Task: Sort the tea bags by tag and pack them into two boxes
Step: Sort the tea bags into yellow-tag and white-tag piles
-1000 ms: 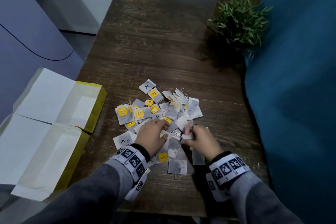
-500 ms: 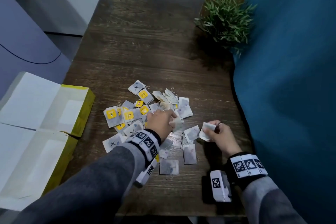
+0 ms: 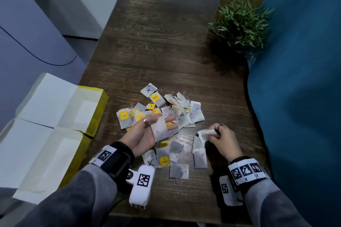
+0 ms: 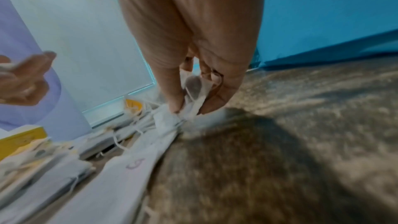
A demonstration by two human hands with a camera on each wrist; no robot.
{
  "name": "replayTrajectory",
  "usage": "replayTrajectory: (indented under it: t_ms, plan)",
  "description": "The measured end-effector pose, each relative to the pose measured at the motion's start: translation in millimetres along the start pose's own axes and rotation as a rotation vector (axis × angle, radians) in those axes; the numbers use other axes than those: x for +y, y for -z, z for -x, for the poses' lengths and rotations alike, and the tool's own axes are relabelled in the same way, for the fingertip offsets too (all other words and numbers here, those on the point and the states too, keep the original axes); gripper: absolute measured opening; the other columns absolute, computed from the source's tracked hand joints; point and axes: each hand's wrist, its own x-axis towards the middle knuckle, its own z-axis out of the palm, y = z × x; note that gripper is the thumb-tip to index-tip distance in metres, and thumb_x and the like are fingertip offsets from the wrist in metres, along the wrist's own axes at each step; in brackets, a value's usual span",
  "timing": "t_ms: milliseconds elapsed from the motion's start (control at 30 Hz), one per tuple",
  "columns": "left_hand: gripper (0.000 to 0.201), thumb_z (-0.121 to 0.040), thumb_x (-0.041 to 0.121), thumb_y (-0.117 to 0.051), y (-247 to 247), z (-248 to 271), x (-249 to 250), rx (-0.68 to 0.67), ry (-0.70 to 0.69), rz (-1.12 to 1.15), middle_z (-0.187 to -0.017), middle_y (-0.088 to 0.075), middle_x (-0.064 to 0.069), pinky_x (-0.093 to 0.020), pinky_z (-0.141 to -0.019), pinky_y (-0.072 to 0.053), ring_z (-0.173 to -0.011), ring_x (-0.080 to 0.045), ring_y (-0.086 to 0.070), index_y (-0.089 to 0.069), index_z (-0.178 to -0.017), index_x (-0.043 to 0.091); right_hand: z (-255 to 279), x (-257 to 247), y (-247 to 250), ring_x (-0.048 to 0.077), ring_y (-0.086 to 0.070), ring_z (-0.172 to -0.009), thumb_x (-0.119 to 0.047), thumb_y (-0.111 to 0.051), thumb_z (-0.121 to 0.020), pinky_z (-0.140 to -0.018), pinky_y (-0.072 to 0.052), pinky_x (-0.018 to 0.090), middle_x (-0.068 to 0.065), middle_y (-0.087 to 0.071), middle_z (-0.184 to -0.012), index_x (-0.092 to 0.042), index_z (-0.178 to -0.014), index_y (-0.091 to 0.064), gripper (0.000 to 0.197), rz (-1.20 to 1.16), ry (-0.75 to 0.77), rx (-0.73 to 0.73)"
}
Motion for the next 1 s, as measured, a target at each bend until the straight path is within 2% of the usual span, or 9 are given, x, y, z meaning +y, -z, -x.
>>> replayTrajectory:
  t_ms: [100,167,367,500,633,700,833,900,1000]
  plan:
    - [0.045,-0.084,0.039,-0.050,11,2,0,-0.036,0.104,0.074,-0.125,-0.061,-0.018,-0.055,-0.090,-0.046,-0.106,-0.035,-0.064,-0.049,-0.118,0.010,11,-27,17,0.011,-0.060,-0.075,-0.009,-0.073,-0.076,-0.065,-0.044,0.018,-0.002,-0.065,-0.082,-0.019,-0.084,-0.059,0.019,-0.264,0.045,0.114]
    - [0.056,-0.083,0.048,-0.051,15,2,-6,-0.071,0.163,0.100,-0.131,-0.058,-0.016,-0.057,-0.092,-0.045,-0.110,-0.034,-0.062,-0.047,-0.126,0.012,18,-56,19,0.007,-0.063,-0.072,-0.007,-0.077,-0.072,-0.063,-0.048,0.012,-0.001,-0.067,-0.085,-0.016,-0.093,-0.058,0.030,-0.488,0.086,0.052]
    - [0.070,-0.074,0.045,-0.070,8,0,-33,-0.189,0.249,0.007,-0.139,-0.047,-0.019,-0.055,-0.094,-0.047,-0.121,-0.036,-0.051,-0.051,-0.133,0.012,22,-94,-9,0.009,-0.066,-0.070,-0.007,-0.075,-0.075,-0.059,-0.056,0.027,0.004,-0.069,-0.083,-0.018,-0.088,-0.061,0.023,-0.568,0.151,-0.234]
    - [0.053,-0.088,0.033,-0.054,6,-4,-40,-0.059,0.198,-0.046,-0.121,-0.062,-0.017,-0.042,-0.075,-0.059,-0.097,-0.030,-0.068,-0.048,-0.134,0.009,22,-87,-18,0.007,-0.066,-0.083,-0.017,-0.064,-0.086,-0.076,-0.052,0.023,-0.005,-0.071,-0.091,-0.035,-0.094,-0.064,0.019,-0.376,0.252,-0.278]
    - [0.044,-0.094,0.020,-0.047,15,-4,-41,0.059,0.191,-0.094,-0.122,-0.061,-0.022,-0.039,-0.068,-0.060,-0.089,-0.029,-0.070,-0.045,-0.133,0.000,18,-68,-14,0.009,-0.058,-0.100,-0.023,-0.055,-0.092,-0.083,-0.044,0.015,0.000,-0.061,-0.112,-0.029,-0.109,-0.062,0.019,-0.383,0.171,-0.134]
    - [0.041,-0.095,0.018,-0.047,21,-3,-41,0.070,0.190,-0.126,-0.125,-0.060,-0.022,-0.040,-0.069,-0.060,-0.091,-0.030,-0.070,-0.046,-0.132,0.000,14,-52,-9,0.010,-0.053,-0.109,-0.027,-0.057,-0.091,-0.092,-0.042,0.020,-0.001,-0.055,-0.119,-0.025,-0.115,-0.060,0.025,-0.297,0.060,-0.085]
    - [0.034,-0.096,0.015,-0.047,28,3,-43,0.004,0.185,-0.270,-0.123,-0.059,-0.028,-0.042,-0.071,-0.059,-0.097,-0.037,-0.065,-0.048,-0.129,0.006,16,-25,-11,0.013,-0.032,-0.123,-0.038,-0.070,-0.079,-0.107,-0.032,0.038,-0.006,-0.039,-0.127,-0.029,-0.136,-0.042,0.064,0.103,-0.021,-0.279]
    - [0.033,-0.094,0.011,-0.049,32,6,-49,-0.005,0.188,-0.332,-0.122,-0.057,-0.024,-0.042,-0.066,-0.059,-0.096,-0.036,-0.062,-0.051,-0.126,0.016,19,-15,-20,0.018,-0.032,-0.123,-0.036,-0.075,-0.074,-0.105,-0.033,0.036,-0.006,-0.040,-0.124,-0.030,-0.133,-0.045,0.067,0.183,0.026,-0.304]
    - [0.037,-0.092,0.001,-0.050,39,12,-58,0.006,0.214,-0.396,-0.116,-0.058,-0.017,-0.040,-0.058,-0.058,-0.087,-0.036,-0.063,-0.053,-0.122,0.021,20,-2,-32,0.021,-0.038,-0.120,-0.028,-0.075,-0.074,-0.100,-0.030,0.033,-0.009,-0.045,-0.115,-0.030,-0.112,-0.055,0.044,0.184,0.026,-0.304]
